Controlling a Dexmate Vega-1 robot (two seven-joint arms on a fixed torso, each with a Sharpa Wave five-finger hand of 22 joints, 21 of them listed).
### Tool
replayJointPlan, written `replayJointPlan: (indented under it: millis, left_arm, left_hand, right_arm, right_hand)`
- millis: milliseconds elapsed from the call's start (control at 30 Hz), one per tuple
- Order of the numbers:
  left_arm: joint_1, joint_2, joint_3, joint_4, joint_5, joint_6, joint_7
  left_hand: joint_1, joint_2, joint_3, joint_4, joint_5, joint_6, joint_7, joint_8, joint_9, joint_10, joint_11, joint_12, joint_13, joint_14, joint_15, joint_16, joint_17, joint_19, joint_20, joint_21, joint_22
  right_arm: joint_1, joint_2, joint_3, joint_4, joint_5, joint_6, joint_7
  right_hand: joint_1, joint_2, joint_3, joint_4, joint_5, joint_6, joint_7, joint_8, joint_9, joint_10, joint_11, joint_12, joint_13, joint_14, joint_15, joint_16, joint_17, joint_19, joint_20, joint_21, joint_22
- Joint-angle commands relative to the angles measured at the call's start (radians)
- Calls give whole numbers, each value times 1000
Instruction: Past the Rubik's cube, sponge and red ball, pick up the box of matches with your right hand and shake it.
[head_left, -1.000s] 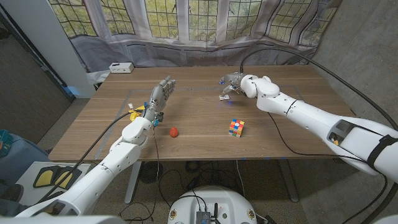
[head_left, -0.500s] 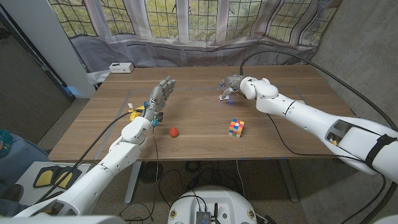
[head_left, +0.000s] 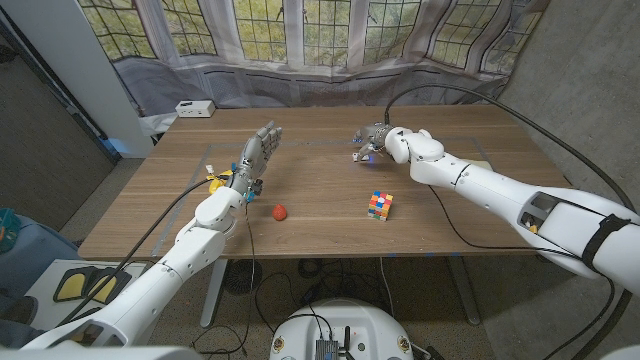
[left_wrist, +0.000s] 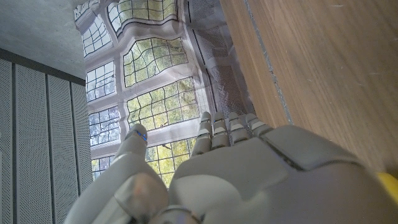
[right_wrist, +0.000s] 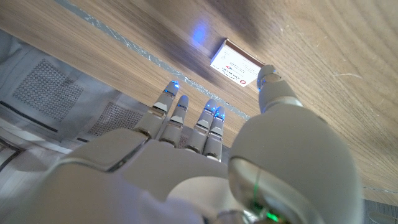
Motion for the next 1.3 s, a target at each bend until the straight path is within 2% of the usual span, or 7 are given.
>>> replayJointPlan:
  millis: [33,200,733,1300]
  left_arm:
    - [-3,-3,1,7,-3,2,-1]
    - [-12,-9,7,16,-2,0,-10]
    - [-17,-9,11,14,1,8,-7]
    - [-1,-1,9,-5,0,18,2]
  left_hand:
    - [4,3,7,-5,0,7,-3,1,4,7,-4,-3,4,3,-1,-1,1,1,5,3,3]
    - [4,3,7,-5,0,9,-2,1,5,10,0,-2,3,5,2,0,1,2,0,4,3]
    - [5,3,7,-5,0,10,-3,0,5,9,-2,-3,3,4,1,-1,1,2,-2,4,3]
    - [5,4,8,-5,0,12,-2,0,5,9,-4,-4,3,5,1,-1,1,-1,2,3,3]
  right_arm:
    - [6,12,-23,39,-10,3,-28]
    - [7,12,-29,51,-18,-2,-41]
    - [3,17,-44,69,-25,-3,-63]
    - [-10,12,-93,69,-123,-29,-109]
  right_hand:
    - [13,-3,-1,8,9,31,-16,12,3,25,-6,8,1,17,-3,7,2,13,1,6,3]
    - [11,-3,-4,11,9,48,-25,16,2,37,-11,10,1,25,-6,10,4,16,1,6,3]
    - [11,-3,-8,12,11,72,-29,19,1,59,-11,13,0,52,-17,17,5,26,3,6,3]
    - [7,-2,-10,17,13,123,-37,30,0,99,-12,18,0,89,-25,24,6,51,-3,10,3]
